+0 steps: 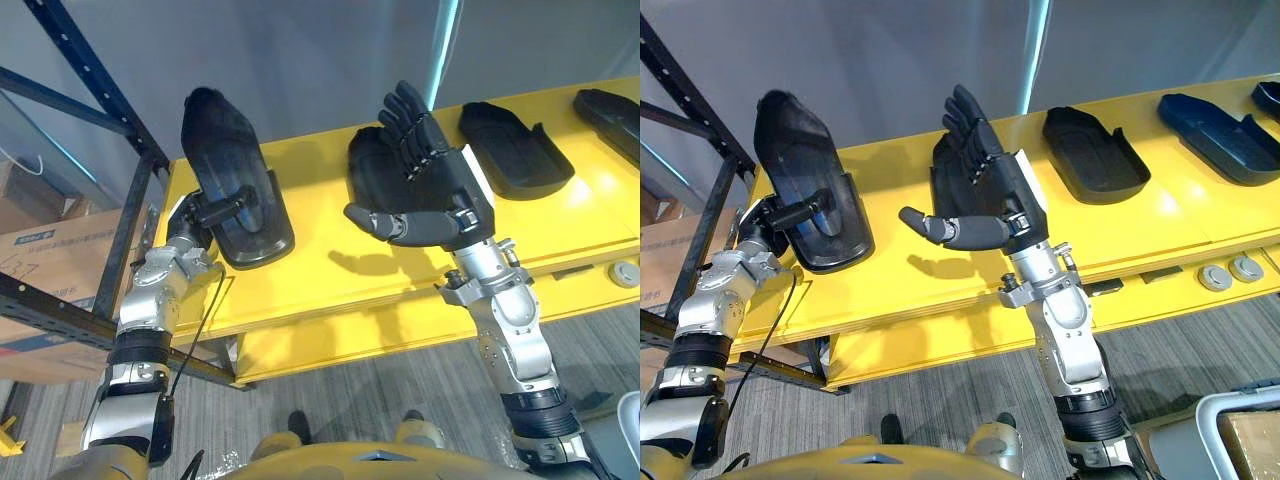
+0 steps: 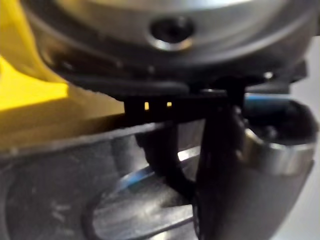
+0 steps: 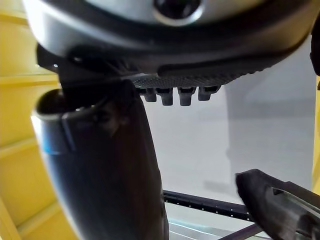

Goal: Walk over and take three plastic housings, then place them on the shelf

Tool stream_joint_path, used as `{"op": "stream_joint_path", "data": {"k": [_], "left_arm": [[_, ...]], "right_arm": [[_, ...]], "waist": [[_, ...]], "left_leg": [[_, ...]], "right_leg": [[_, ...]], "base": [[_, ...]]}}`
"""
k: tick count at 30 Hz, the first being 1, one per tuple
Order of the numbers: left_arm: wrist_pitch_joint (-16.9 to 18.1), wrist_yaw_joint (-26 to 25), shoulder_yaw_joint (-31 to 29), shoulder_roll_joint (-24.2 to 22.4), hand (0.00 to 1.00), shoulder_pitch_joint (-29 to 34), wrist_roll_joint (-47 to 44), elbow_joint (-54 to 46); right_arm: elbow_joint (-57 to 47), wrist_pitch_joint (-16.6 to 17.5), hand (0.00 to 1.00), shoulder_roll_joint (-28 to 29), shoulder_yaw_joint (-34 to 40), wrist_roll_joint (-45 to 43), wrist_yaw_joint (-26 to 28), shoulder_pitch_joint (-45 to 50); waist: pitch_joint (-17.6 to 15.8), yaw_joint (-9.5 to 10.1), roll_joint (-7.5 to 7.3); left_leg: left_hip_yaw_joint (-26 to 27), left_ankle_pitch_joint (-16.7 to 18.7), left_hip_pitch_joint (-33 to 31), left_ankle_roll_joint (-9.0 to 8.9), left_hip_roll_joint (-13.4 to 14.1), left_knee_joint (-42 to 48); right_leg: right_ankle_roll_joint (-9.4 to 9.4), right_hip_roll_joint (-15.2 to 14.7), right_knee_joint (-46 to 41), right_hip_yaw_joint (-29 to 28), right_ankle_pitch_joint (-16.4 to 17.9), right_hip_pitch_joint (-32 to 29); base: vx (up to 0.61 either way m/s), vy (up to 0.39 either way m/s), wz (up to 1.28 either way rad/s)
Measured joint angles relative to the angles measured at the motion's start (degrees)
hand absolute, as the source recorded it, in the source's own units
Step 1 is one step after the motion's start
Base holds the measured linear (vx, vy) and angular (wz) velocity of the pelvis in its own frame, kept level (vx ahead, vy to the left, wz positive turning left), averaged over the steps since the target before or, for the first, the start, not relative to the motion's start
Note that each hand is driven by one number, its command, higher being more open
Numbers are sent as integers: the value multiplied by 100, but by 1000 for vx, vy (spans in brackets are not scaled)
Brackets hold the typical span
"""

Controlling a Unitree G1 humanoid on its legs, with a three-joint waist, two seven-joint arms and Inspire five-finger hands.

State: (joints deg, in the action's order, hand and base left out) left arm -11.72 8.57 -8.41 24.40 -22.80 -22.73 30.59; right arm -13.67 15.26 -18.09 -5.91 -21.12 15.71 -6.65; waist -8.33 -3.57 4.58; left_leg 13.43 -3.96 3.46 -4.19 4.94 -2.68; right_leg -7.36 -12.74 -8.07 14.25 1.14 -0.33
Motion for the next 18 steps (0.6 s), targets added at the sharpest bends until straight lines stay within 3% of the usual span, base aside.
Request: {"op": "stream_joint_path", "data": {"k": [13,18], "left_arm": [[22,-576,86,35,100,-461,1247,485],[83,-1191,152,-21,100,-492,1670,495]], "right_arm": [[-79,-235,100,120,-60,-70,15,-92],[-132,-237,100,248,-213,-68,34,-84]], "waist": [[-45,-142,24],[-92,-180,32]], "left_leg": [[119,18,26,-17,12,33],[170,23,48,-25,50,38]], "right_leg": [[-2,7,-83,-133,-11,-63],[1,47,-83,-173,-17,-65]], "base": [[-12,3,-4],[-23,0,-5]]}}
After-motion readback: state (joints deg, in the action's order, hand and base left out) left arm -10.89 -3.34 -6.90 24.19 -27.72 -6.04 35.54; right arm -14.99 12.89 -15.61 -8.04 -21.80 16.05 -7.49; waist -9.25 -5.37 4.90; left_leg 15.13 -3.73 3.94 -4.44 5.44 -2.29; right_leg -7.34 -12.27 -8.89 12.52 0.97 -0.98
